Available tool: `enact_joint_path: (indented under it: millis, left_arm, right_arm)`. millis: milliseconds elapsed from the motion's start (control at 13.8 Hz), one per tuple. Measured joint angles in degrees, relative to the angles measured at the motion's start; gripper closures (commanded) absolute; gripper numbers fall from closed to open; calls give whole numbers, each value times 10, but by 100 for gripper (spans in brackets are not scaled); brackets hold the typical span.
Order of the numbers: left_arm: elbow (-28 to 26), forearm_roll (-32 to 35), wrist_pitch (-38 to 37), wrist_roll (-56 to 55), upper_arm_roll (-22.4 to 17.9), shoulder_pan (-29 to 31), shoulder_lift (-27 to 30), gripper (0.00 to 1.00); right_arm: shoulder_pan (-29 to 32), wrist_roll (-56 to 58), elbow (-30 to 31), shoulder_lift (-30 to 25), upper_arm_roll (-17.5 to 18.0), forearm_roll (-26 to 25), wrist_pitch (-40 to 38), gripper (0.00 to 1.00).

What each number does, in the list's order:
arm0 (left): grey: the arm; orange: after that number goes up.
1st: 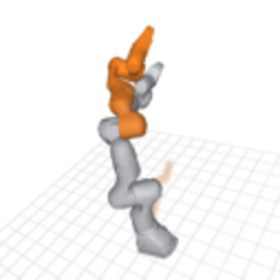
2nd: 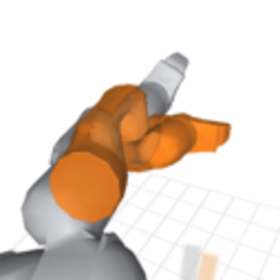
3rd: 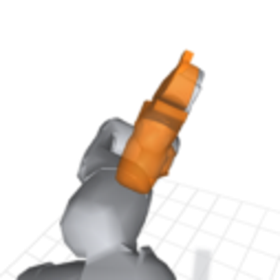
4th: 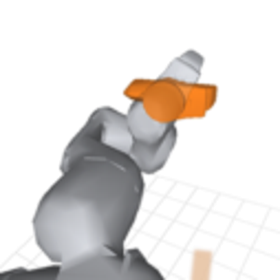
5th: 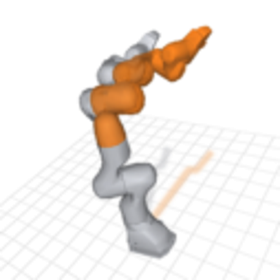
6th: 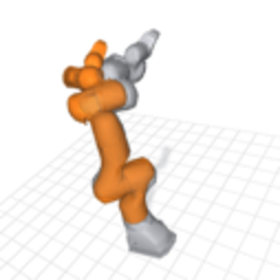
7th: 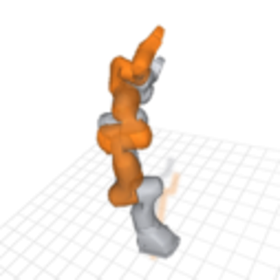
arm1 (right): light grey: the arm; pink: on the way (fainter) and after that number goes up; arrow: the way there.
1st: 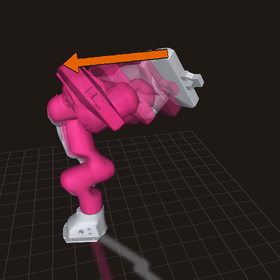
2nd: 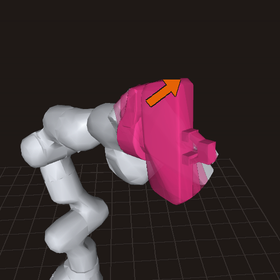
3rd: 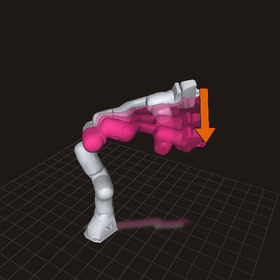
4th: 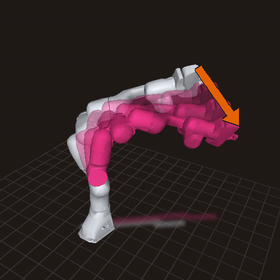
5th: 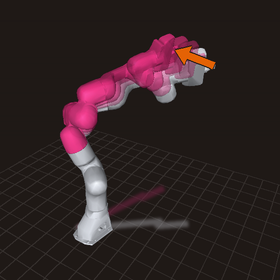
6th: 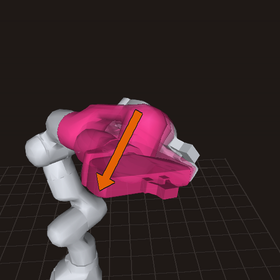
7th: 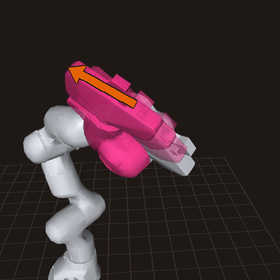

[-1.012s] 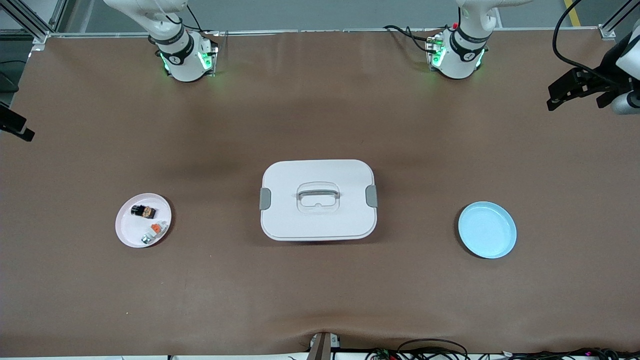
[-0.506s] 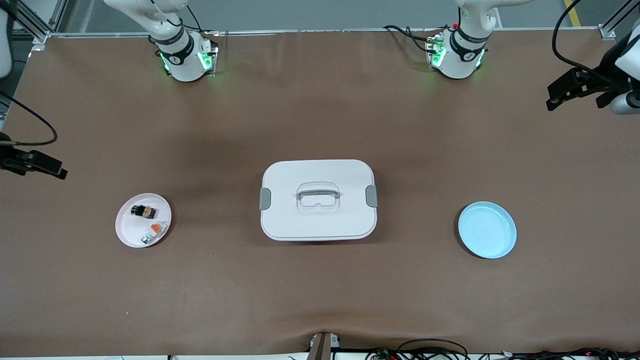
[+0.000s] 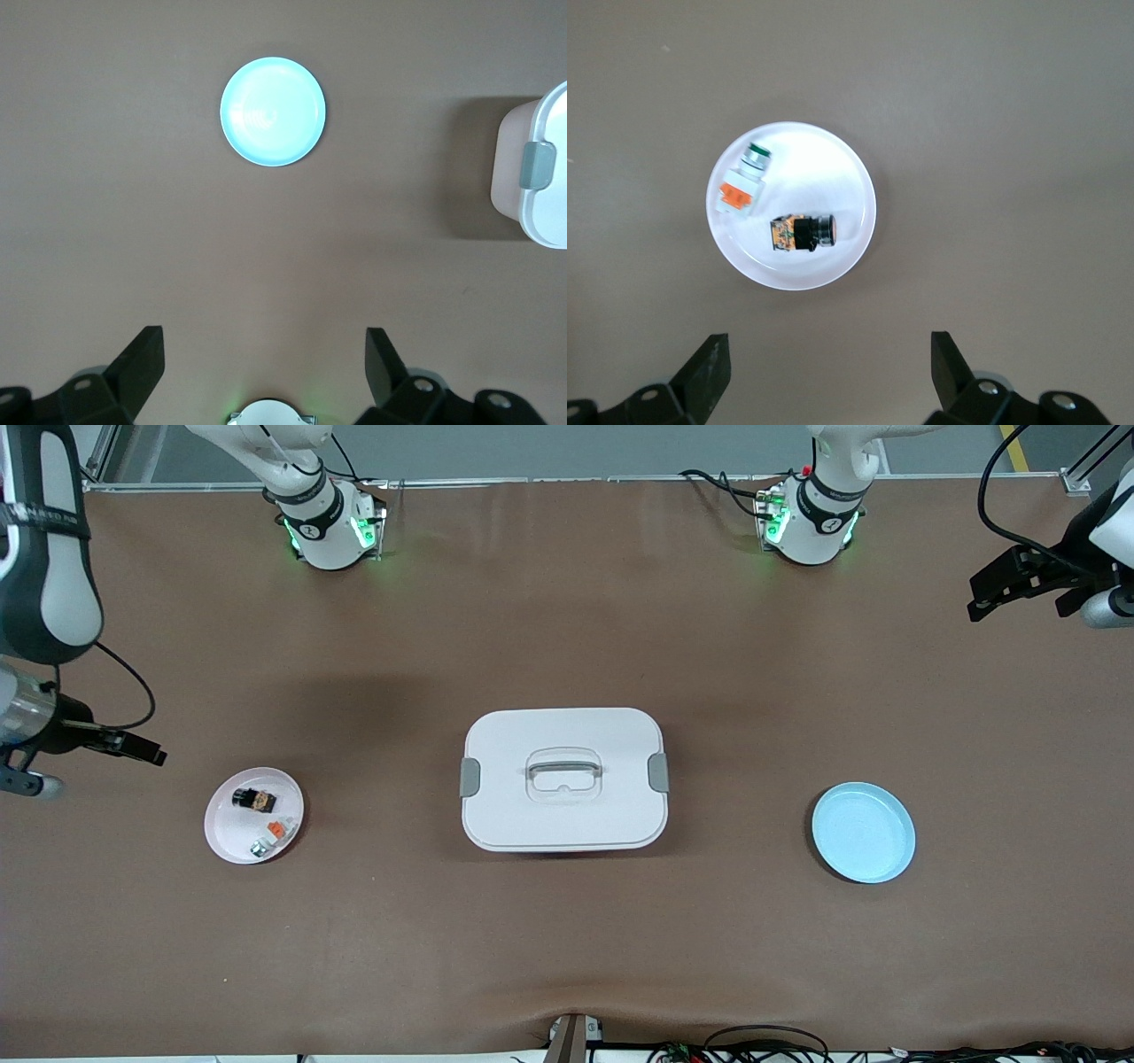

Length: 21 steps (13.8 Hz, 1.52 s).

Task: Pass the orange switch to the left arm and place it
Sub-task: 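Move the right gripper down over the white plate toward the black switch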

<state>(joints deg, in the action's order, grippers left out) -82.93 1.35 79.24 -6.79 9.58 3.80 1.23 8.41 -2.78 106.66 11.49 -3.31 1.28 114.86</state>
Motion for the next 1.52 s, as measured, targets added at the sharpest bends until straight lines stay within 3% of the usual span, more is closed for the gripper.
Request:
enact_joint_path:
  millis: [434,940,1518]
  left_arm:
    - [1,0,0,0,1,0,0,0]
    - [2,0,0,0,1,0,0,0]
    - [3,0,0,0,2,0,0,0]
  right_arm:
    - [-22,-51,9,79,9,1,66,0]
    - [-54,-116,13,124,10,3,117,0]
    - [-57,-94,12,184,5,-3,171,0]
